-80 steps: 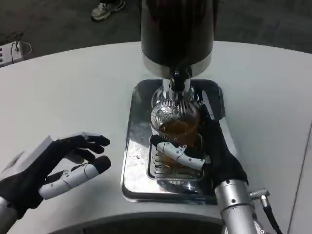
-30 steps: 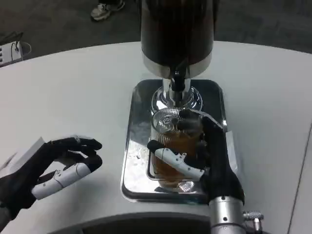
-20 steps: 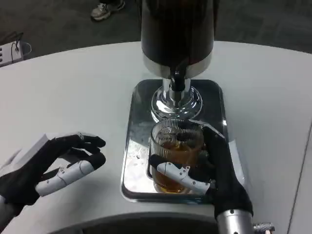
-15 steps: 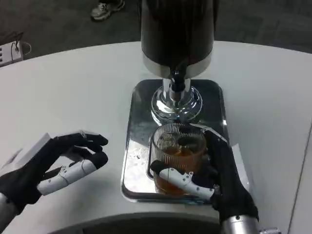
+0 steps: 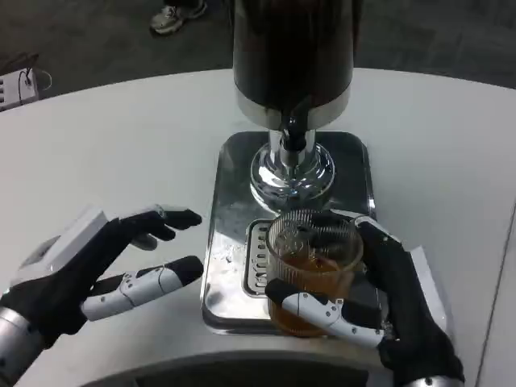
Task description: Grasp the cup under the faucet to collect the drink, then remove the cup.
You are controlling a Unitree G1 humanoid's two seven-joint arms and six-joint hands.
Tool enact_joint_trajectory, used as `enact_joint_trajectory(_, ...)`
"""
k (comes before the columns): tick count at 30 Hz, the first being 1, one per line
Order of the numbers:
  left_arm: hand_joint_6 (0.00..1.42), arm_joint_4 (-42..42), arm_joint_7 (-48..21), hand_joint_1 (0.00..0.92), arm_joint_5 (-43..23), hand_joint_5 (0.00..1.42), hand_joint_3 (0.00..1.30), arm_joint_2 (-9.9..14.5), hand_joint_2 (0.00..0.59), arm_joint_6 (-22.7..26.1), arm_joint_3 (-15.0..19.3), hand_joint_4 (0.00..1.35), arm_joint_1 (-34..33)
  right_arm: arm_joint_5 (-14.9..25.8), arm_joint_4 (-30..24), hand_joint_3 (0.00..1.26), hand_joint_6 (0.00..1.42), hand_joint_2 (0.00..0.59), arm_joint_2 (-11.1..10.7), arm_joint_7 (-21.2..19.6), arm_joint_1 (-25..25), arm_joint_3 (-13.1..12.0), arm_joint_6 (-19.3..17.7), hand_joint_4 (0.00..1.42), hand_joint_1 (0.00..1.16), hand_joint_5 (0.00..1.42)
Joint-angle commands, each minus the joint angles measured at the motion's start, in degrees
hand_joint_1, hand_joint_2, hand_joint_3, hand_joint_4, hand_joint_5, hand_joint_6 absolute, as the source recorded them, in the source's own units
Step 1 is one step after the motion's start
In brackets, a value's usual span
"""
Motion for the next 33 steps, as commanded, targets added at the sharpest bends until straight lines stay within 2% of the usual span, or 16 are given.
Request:
enact_joint_trajectory(1,0.32,-2.6,0.1,0.000,1.0,0.23,0.28,1.3,0.096,-1.5,0.5,0.18,2.2,1.1,-6.6,1.12,1.42,0.221,-1.0,2.4,2.4,-0.6,0.2,1.32,1.02,1.42)
enact_joint_trajectory(15,0.25,-14.7,-2.6,0.000,0.0,0.12,0.20,1.7,0.094,-1.5,2.0,0.05,12.7,3.2,-20.8,1.12,1.42,0.220,-4.4,9.7,10.7,-4.3,4.0,1.33,1.01,1.42)
enact_joint_trajectory(25,0.22,-20.9,-4.5,0.000,-0.2,0.06,0.15,2.3,0.094,-3.6,2.6,0.00,18.7,4.5,-28.7,1.12,1.42,0.219,-5.7,13.1,14.7,-7.4,6.4,1.34,1.01,1.42)
enact_joint_trajectory(29,0.21,-24.7,-4.6,0.000,0.8,0.03,0.12,2.1,0.093,-2.1,3.4,0.00,20.8,5.6,-33.1,1.12,1.42,0.219,-6.0,14.5,17.6,-9.0,8.1,1.34,1.01,1.42)
enact_joint_trajectory(33,0.20,-27.5,-5.0,0.000,0.6,0.02,0.10,1.9,0.093,-2.2,4.5,0.00,23.2,7.1,-35.2,1.11,1.42,0.219,-6.6,15.9,19.2,-10.6,9.5,1.34,1.01,1.42)
